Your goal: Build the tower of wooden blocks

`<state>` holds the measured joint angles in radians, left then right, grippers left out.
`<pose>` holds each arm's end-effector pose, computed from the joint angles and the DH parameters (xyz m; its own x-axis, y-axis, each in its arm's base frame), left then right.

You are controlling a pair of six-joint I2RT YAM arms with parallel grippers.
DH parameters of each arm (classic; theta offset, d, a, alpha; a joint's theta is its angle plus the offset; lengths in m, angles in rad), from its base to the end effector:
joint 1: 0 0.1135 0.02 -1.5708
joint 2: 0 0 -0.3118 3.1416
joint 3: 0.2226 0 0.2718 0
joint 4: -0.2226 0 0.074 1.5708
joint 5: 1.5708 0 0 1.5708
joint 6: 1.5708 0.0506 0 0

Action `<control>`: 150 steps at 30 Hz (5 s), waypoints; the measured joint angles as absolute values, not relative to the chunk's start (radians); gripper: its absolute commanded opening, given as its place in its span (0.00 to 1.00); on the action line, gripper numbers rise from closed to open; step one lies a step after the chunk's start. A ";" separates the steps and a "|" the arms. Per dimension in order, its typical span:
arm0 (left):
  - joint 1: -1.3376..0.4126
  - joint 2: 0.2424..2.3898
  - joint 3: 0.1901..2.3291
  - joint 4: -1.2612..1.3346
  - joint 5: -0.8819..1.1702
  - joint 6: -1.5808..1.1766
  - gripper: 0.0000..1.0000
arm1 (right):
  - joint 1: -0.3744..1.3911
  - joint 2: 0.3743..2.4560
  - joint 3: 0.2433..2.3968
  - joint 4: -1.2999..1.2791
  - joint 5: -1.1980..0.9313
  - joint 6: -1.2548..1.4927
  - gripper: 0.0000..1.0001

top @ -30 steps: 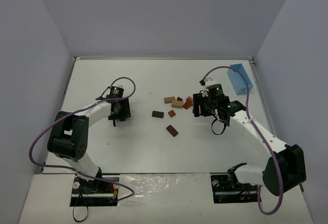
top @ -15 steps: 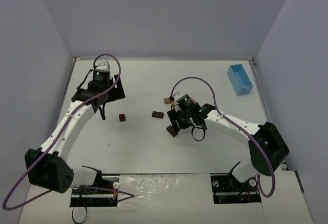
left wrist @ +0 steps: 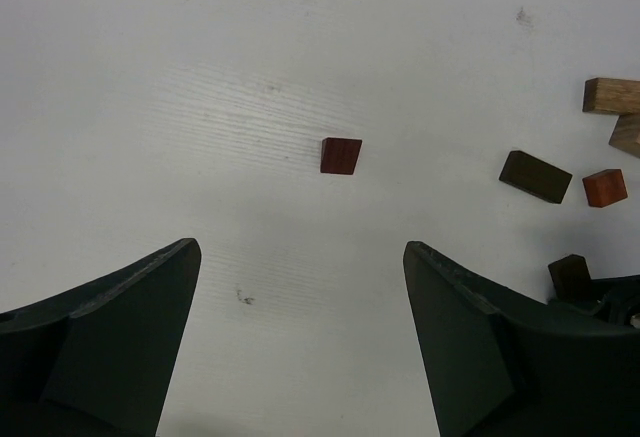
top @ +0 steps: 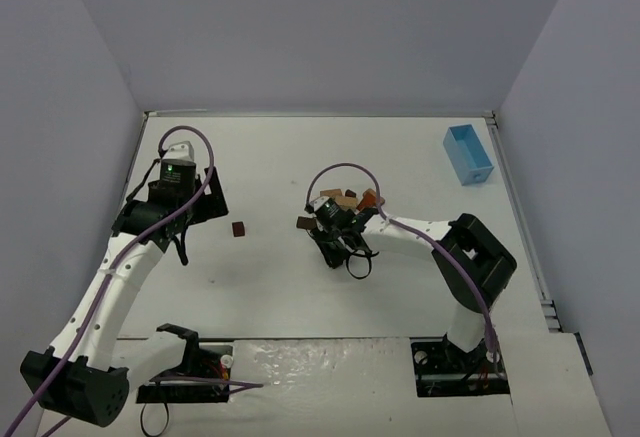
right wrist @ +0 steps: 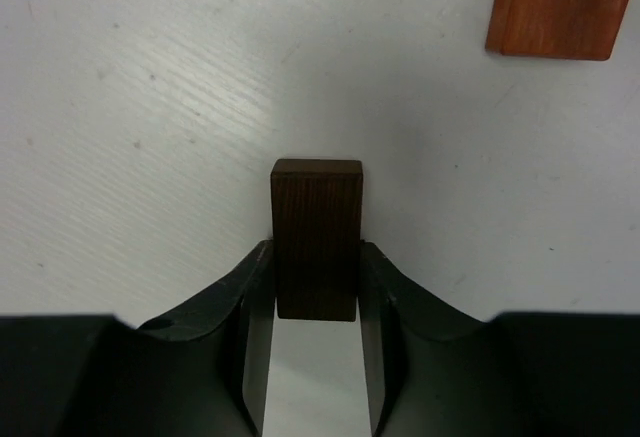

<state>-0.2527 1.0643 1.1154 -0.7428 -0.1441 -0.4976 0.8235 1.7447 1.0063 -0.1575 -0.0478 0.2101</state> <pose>0.2206 -0.0495 0.3805 -0.6097 -0.3304 -0.7205 -0.1714 0.9424 -0.2871 0.2621 0.2864 0.1893 -0.6760 -0.4231 -0.6033 -0.6257 0.7620 0.1668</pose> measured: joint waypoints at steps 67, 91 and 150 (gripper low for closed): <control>-0.486 1.998 1.574 -0.841 -0.168 -0.919 0.59 | 0.415 1.060 0.863 -0.192 0.101 0.346 0.85; -0.434 2.097 1.629 -0.835 -0.161 -0.891 0.00 | 0.411 1.028 0.826 -0.194 0.077 0.335 0.85; -0.250 1.956 1.382 -0.569 -0.049 -0.421 0.01 | 0.406 1.072 0.809 -0.193 -0.060 0.290 0.85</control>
